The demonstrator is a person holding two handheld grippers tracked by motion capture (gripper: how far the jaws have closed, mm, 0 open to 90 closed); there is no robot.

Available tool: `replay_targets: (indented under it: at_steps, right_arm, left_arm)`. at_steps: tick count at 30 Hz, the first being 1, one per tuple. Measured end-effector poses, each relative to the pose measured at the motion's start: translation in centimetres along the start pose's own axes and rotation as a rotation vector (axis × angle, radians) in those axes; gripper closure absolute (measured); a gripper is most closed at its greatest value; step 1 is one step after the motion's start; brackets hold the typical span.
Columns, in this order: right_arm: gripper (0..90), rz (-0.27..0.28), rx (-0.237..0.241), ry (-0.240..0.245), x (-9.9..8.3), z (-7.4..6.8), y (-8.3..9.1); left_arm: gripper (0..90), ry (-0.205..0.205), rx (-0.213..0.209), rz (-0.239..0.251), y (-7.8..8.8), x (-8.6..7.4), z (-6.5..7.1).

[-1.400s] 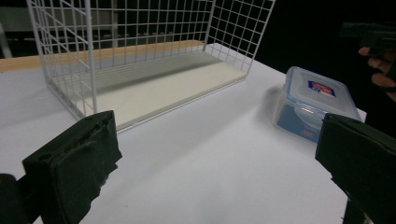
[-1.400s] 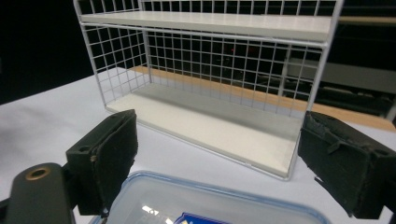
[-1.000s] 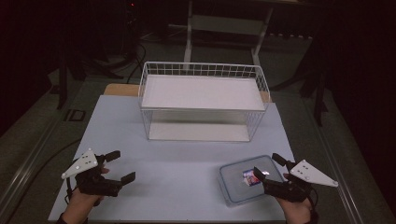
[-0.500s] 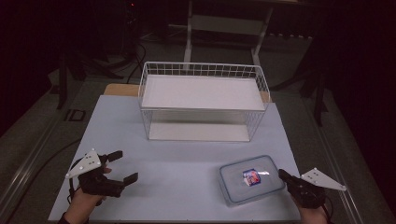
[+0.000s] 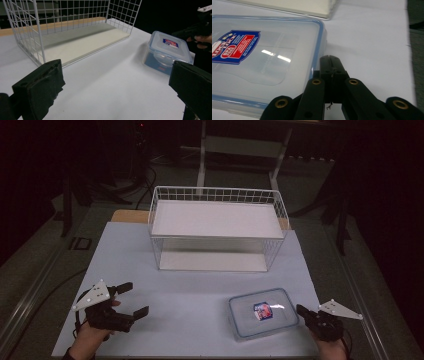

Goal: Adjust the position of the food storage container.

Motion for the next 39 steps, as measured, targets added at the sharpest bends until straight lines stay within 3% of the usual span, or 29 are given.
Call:
replay_targets:
  at_steps: [9, 10, 14, 16, 18, 19, 22, 23, 24, 25, 26, 27, 28, 29, 30, 31, 32, 35, 39]
  right_arm:
    - [90.0, -0.035, 0.076, 0.038, 0.8, -2.6, -1.9]
    - [90.0, -0.034, 0.123, 0.043, 1.1, -3.4, -2.3]
    - [90.0, -0.047, 0.15, 0.066, 1.3, -4.2, -2.7]
    - [90.0, -0.028, 0.151, 0.058, 1.6, -4.4, -2.5]
    - [90.0, 0.017, 0.164, 0.093, 2.4, -5.9, -1.4]
    - [90.0, 0.017, 0.164, 0.093, 2.4, -5.9, -1.4]
    - [90.0, 0.035, 0.242, 0.111, 2.6, -8.5, -0.8]
    - [90.0, 0.025, 0.268, 0.114, 2.3, -9.4, -0.8]
    - [90.0, 0.02, 0.331, 0.098, 1.7, -10.8, -0.9]
    - [90.0, 0.02, 0.331, 0.098, 1.7, -10.8, -0.9]
    - [90.0, -0.005, 0.376, 0.101, 1.1, -12.0, -1.2]
    - [90.0, -0.005, 0.376, 0.101, 1.1, -12.0, -1.2]
    - [90.0, -0.035, 0.431, 0.088, 0.3, -13.1, -1.9]
    - [90.0, -0.035, 0.431, 0.088, 0.3, -13.1, -1.9]
    - [90.0, -0.094, 0.459, 0.117, -0.4, -14.1, -2.8]
    - [90.0, -0.094, 0.459, 0.117, -0.4, -14.1, -2.8]
    - [90.0, -0.116, 0.453, 0.154, -0.5, -14.5, -3.3]
    - [90.0, -0.127, 0.486, 0.15, -0.5, -14.8, -3.8]
    - [90.0, -0.133, 0.492, 0.181, -0.2, -15.1, -4.4]
  left_arm:
    - [0.0, -0.008, -0.001, -0.001, 0.0, 0.0, 0.1]
    - [0.0, -0.008, -0.003, -0.003, -0.1, 0.0, 0.1]
    - [0.0, -0.008, -0.003, -0.008, -0.2, -0.1, 0.2]
    - [0.0, -0.008, -0.007, -0.01, -0.2, -0.2, 0.2]
    - [0.0, -0.007, -0.004, -0.009, -0.2, -0.2, 0.1]
    - [0.0, -0.007, -0.004, -0.009, -0.2, -0.2, 0.1]
    - [0.0, -0.004, 0.002, -0.007, -0.2, -0.2, 0.1]
    - [0.0, -0.004, 0.006, -0.008, -0.2, -0.2, 0.1]
    - [0.0, -0.004, 0.004, -0.008, -0.2, -0.2, 0.1]
    - [0.0, -0.004, 0.004, -0.008, -0.2, -0.2, 0.1]
    - [0.0, -0.002, 0.004, -0.009, -0.2, -0.2, 0.1]
    - [0.0, -0.002, 0.004, -0.01, -0.2, -0.2, 0.0]
    - [0.0, -0.003, 0.0, -0.011, -0.2, -0.2, 0.1]
    - [0.0, -0.003, 0.0, -0.011, -0.2, -0.2, 0.1]
    - [0.0, -0.008, 0.001, -0.016, -0.3, -0.3, 0.1]
    - [0.0, -0.008, 0.001, -0.016, -0.3, -0.3, 0.1]
    - [0.0, -0.008, 0.0, -0.019, -0.3, -0.3, 0.0]
    - [0.0, -0.004, -0.002, -0.018, -0.3, -0.3, 0.0]
    - [0.0, -0.007, -0.003, -0.017, -0.4, -0.3, 0.1]
Point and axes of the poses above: each handheld gripper's, and its own axes: y roughly backward along the jaws, x roughly out of its top, z roughly to its right, the point moved 6 cm from there along -y, roughly forward along the jaws, and after that the axes turned 12 degrees about x, right-handed, at the moved point
